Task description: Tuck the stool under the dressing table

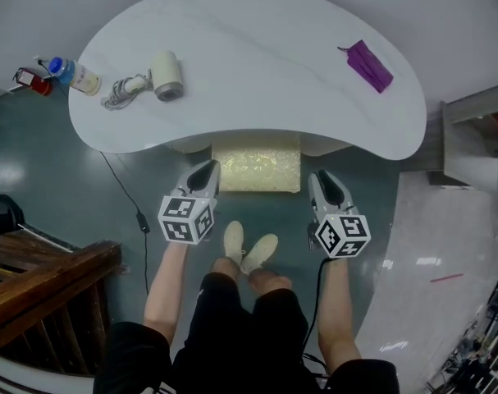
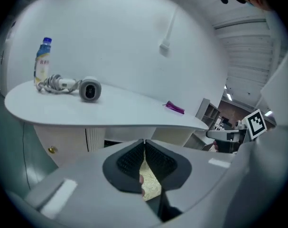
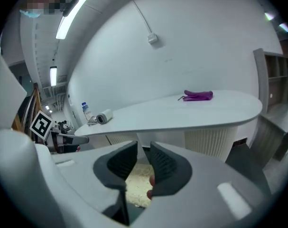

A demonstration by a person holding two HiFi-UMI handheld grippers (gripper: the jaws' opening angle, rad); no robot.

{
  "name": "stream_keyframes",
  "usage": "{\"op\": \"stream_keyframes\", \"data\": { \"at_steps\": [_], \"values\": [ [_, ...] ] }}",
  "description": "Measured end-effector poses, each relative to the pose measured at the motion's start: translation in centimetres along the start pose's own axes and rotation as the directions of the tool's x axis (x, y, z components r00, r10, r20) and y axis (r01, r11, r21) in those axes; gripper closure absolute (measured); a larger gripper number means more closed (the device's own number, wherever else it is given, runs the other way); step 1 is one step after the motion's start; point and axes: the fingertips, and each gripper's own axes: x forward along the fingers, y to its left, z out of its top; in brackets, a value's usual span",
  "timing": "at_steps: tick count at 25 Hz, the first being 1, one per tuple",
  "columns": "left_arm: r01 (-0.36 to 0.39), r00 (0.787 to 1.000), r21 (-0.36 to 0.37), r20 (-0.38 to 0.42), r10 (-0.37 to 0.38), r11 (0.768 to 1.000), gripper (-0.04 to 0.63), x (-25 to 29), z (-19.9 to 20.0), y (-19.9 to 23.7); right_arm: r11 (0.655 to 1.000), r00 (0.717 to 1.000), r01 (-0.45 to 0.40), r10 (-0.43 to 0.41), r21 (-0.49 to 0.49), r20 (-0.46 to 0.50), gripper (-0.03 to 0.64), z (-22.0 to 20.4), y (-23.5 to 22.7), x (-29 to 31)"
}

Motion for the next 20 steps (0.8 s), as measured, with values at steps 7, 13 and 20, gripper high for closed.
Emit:
{"op": "stream_keyframes", "data": {
  "at_steps": [7,13,20],
  "values": [
    [0.018,0.999,0.063,0.04,-0.02,0.998,0.588,-5.2,6.9,-3.7,0.999,0.997,0.024,-0.026,0.031,0.079,0.592,6.7,3.3,-5.9],
    [0.016,0.996,0.055,0.086,-0.021,0.998,0.589,-9.7,12.2,-5.6,0.999,0.991,0.036,-0.037,0.011,0.126,0.604,11.8,5.7,-10.3],
    [0.011,0.988,0.093,0.152,-0.025,0.996,0.589,-14.2,17.1,-6.6,0.995,0.985,0.071,-0.06,-0.066,0.161,0.614,15.5,8.9,-13.3]
  ]
}}
